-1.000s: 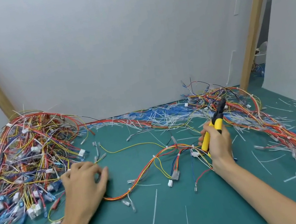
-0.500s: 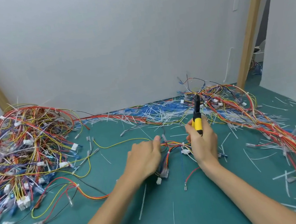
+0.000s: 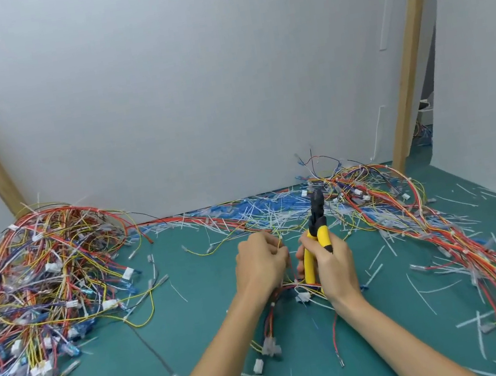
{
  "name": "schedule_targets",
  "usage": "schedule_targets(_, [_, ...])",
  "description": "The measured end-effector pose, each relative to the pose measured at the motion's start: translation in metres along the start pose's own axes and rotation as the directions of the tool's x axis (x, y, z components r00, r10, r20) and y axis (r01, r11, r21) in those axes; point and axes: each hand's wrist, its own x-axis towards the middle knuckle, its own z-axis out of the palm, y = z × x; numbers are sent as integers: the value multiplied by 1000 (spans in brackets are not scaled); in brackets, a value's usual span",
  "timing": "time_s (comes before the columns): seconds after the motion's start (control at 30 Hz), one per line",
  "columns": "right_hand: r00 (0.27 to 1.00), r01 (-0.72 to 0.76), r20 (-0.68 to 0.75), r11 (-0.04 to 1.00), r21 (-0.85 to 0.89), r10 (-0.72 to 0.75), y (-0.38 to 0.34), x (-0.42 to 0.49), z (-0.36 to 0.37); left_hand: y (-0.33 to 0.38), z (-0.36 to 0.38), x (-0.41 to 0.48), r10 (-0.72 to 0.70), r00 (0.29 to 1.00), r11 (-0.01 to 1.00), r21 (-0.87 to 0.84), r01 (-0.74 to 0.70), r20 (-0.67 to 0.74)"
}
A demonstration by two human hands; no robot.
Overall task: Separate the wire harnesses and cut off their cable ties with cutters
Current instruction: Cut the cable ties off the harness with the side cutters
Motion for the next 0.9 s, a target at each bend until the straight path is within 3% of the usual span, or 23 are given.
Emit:
schedule_targets(0.13, [994, -11, -99, 976, 216, 33, -7, 3, 3, -3, -14, -13, 118, 982, 930, -330, -161, -147])
schedule_targets(0.23, [974, -4, -211, 941, 337, 80, -14, 10, -2, -6, -36, -15, 84, 963, 860, -471, -199, -255])
schedule_targets(0.33, [958, -95, -203, 890, 446, 203, -14, 15, -12, 5, -65, -10, 2, 978, 670, -726, -155, -206])
schedule_targets(0.4, [953, -154, -176, 896, 418, 246, -8, 16, -16, 16, -86, -3, 3, 991, 591, -800, -109, -133])
schedule_targets(0.47, [959, -163, -170, 929, 333, 229, -2, 16, -18, 24, -106, 5, 48, 996, 683, -725, -88, -76])
schedule_targets(0.53, [974, -140, -140, 959, 244, 178, 1, 15, -17, 29, -119, 9, 126, 992, 832, -542, -123, -32])
schedule_targets(0.6, [990, -117, -66, 982, 151, 128, 4, 13, -16, 26, -123, 8, 209, 978, 919, -343, -196, 3])
schedule_targets(0.73, [997, -51, 49, 999, -20, 52, 8, 5, -11, -13, -100, -9, 294, 956, 956, 13, -294, 13])
schedule_targets(0.9, [996, -4, 83, 998, -67, 9, 5, 1, -9, -71, -65, -36, 278, 960, 960, 40, -276, -39])
